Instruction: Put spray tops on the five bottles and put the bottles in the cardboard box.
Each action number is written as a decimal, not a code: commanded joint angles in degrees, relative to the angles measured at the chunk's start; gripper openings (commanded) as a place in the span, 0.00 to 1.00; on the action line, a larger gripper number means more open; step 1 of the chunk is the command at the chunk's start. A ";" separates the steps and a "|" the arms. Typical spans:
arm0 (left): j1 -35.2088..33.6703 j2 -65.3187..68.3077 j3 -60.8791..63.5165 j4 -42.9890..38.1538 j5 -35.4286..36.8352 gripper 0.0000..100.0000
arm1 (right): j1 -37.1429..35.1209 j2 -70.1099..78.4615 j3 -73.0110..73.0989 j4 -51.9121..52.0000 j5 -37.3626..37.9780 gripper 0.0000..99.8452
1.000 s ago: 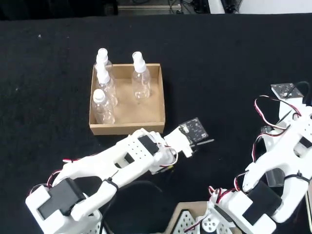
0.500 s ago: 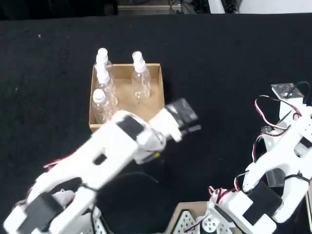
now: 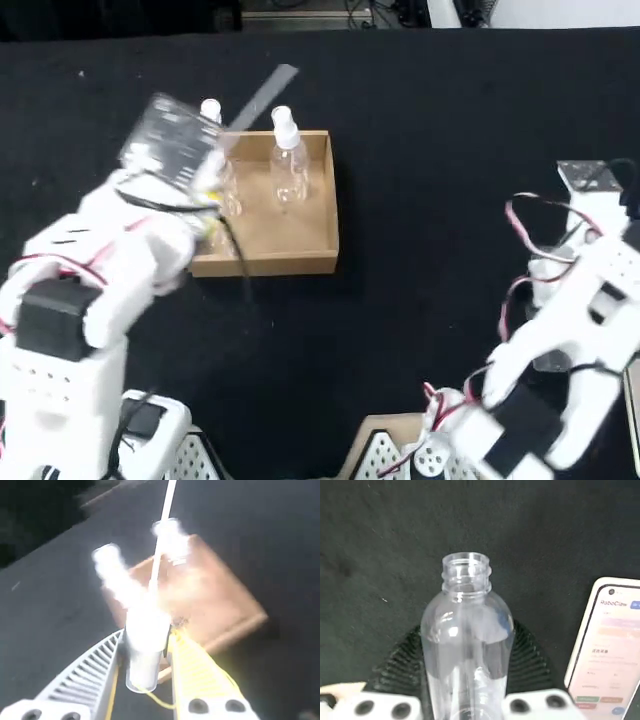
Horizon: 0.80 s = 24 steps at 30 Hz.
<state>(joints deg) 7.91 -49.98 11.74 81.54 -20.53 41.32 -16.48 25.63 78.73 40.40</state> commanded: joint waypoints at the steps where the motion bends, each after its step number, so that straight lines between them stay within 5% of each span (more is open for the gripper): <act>1: -17.01 -0.97 -0.04 0.18 0.00 0.05 | -8.88 -11.65 3.82 0.35 -6.07 0.01; 7: -37.58 0.70 7.87 0.09 -0.44 0.05 | -26.90 -25.45 16.92 -11.25 -22.42 0.01; 12: -45.23 5.54 15.96 0.00 -5.71 0.05 | -39.91 -29.67 28.35 -21.89 -31.47 0.01; 17: -49.19 13.89 21.76 -2.90 -11.52 0.05 | -42.20 -30.11 38.46 -34.37 -39.21 0.01; 24: -51.65 23.38 26.68 -7.74 -23.56 0.06 | -42.46 -30.11 44.53 -41.49 -40.53 0.01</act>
<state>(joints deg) -42.99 -29.93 37.14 75.74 -37.76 -0.09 -44.18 69.85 40.57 0.48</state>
